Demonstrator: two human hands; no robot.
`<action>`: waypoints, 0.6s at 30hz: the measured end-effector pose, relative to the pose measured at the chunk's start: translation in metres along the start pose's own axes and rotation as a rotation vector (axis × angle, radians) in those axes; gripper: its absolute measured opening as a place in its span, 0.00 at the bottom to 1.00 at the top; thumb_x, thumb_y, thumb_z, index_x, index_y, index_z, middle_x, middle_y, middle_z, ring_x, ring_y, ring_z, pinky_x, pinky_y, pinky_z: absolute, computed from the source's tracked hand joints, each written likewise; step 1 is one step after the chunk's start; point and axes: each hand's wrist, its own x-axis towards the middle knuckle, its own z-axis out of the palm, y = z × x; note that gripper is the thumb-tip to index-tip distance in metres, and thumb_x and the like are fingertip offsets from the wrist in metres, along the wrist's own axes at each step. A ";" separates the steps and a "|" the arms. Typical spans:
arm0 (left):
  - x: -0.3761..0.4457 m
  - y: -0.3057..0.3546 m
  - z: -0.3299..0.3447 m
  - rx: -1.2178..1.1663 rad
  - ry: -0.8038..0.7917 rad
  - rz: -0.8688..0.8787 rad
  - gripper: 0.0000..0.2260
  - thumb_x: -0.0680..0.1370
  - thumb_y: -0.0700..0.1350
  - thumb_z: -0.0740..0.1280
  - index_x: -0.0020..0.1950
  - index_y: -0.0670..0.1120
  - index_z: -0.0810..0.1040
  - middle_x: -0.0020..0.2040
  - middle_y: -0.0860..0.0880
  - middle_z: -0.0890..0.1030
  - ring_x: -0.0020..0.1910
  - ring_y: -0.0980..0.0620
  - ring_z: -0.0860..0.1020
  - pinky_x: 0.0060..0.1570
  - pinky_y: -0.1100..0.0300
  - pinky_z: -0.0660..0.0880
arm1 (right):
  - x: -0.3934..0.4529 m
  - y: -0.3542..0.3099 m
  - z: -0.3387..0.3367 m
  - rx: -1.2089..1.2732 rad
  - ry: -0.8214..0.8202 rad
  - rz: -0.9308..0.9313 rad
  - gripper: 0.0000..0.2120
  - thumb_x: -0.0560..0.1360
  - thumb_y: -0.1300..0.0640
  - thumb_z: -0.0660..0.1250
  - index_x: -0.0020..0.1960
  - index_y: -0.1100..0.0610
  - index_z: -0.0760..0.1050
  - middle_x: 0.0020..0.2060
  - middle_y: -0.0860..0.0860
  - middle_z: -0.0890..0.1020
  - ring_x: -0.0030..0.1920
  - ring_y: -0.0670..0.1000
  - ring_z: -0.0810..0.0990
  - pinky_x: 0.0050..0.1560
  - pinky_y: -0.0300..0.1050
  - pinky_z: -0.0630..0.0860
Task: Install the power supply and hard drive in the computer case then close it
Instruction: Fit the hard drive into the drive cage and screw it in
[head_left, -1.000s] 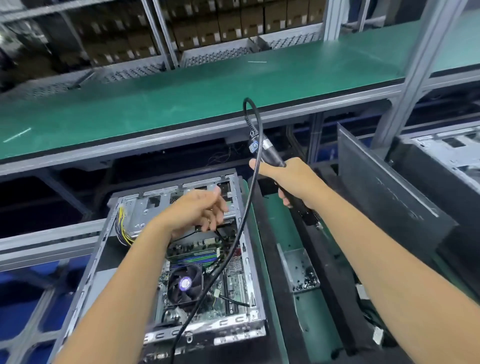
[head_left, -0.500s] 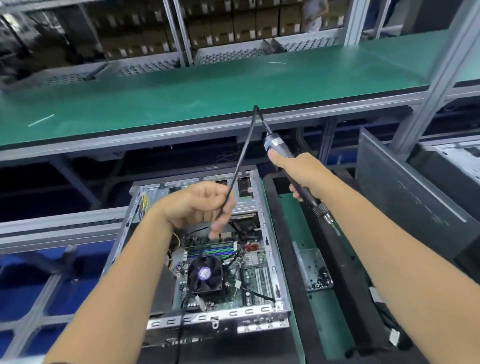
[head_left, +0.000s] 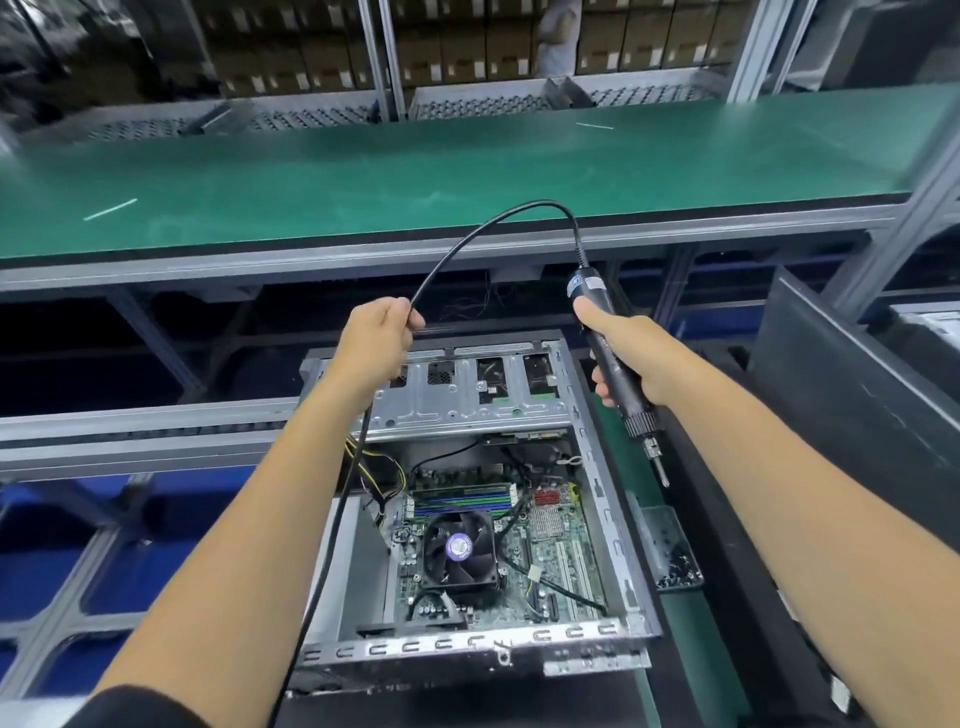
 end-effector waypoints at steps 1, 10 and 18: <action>0.004 -0.001 0.001 0.053 0.046 0.031 0.14 0.81 0.44 0.53 0.40 0.46 0.74 0.26 0.53 0.66 0.24 0.54 0.62 0.24 0.63 0.59 | 0.001 -0.001 0.000 -0.003 0.000 0.004 0.26 0.73 0.35 0.69 0.50 0.59 0.74 0.23 0.54 0.78 0.21 0.52 0.76 0.26 0.44 0.77; 0.029 -0.017 -0.008 0.247 0.186 0.053 0.12 0.81 0.40 0.53 0.49 0.45 0.77 0.36 0.47 0.76 0.30 0.52 0.70 0.30 0.59 0.68 | 0.012 0.000 0.009 -0.011 -0.055 0.013 0.24 0.74 0.39 0.70 0.49 0.61 0.74 0.24 0.55 0.79 0.22 0.53 0.77 0.26 0.44 0.77; 0.030 -0.041 -0.017 0.384 0.208 -0.013 0.12 0.82 0.41 0.54 0.50 0.48 0.77 0.44 0.45 0.80 0.40 0.51 0.75 0.31 0.63 0.66 | 0.018 0.010 0.025 -0.050 -0.045 0.002 0.22 0.77 0.41 0.68 0.47 0.61 0.73 0.25 0.56 0.77 0.22 0.53 0.75 0.27 0.45 0.76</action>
